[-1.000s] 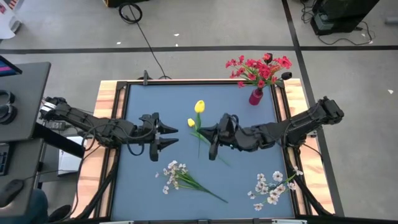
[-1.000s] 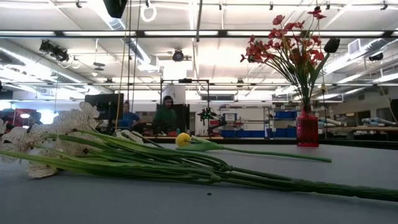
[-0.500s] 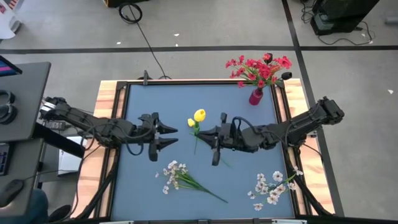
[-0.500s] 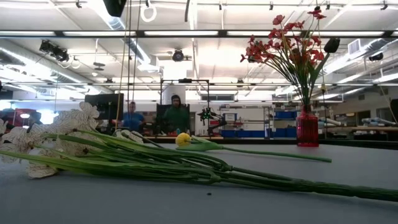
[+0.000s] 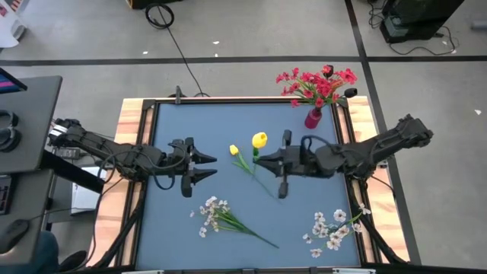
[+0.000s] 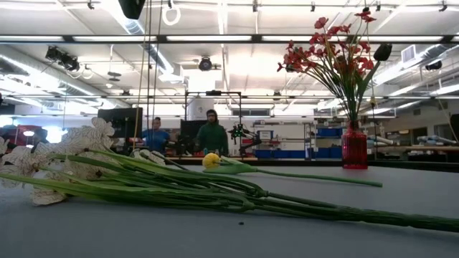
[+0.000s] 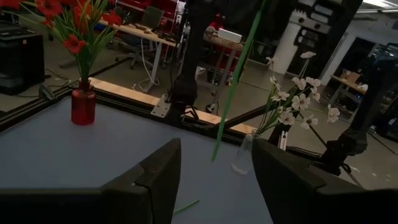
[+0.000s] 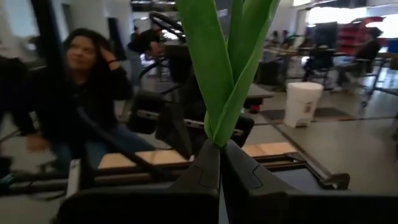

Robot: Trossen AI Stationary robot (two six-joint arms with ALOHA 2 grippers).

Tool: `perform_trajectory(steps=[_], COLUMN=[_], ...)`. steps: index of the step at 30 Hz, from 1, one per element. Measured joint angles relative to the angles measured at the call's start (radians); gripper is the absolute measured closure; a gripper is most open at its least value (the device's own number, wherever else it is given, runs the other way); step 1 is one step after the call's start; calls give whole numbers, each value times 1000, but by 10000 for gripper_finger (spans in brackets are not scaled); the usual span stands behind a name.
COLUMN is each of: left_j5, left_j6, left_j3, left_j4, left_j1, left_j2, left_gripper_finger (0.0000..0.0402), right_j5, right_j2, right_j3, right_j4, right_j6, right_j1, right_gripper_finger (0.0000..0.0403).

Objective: Sort flowers into vase by color
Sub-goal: Put the right yellow tulip into the transparent vase

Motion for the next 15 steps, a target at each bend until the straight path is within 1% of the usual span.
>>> perform_trajectory(steps=[5,10,13,15], left_j5=[1,1,1,1], left_j6=[0,0,0,0], left_j3=[0,0,0,0], left_j4=[-1,-2,-3,-3], left_j1=[0,0,0,0], left_j2=[0,0,0,0], left_gripper_finger=[198,198,198,198], right_j5=[-174,-397,-549,-608], right_j2=[-87,-147,-170,-182], right_j3=[-30,-72,-95,-96], right_j4=[-69,-78,-102,-144], right_j6=[23,75,89,80], right_j1=[0,-11,-23,-25], right_gripper_finger=[398,398,398,399])
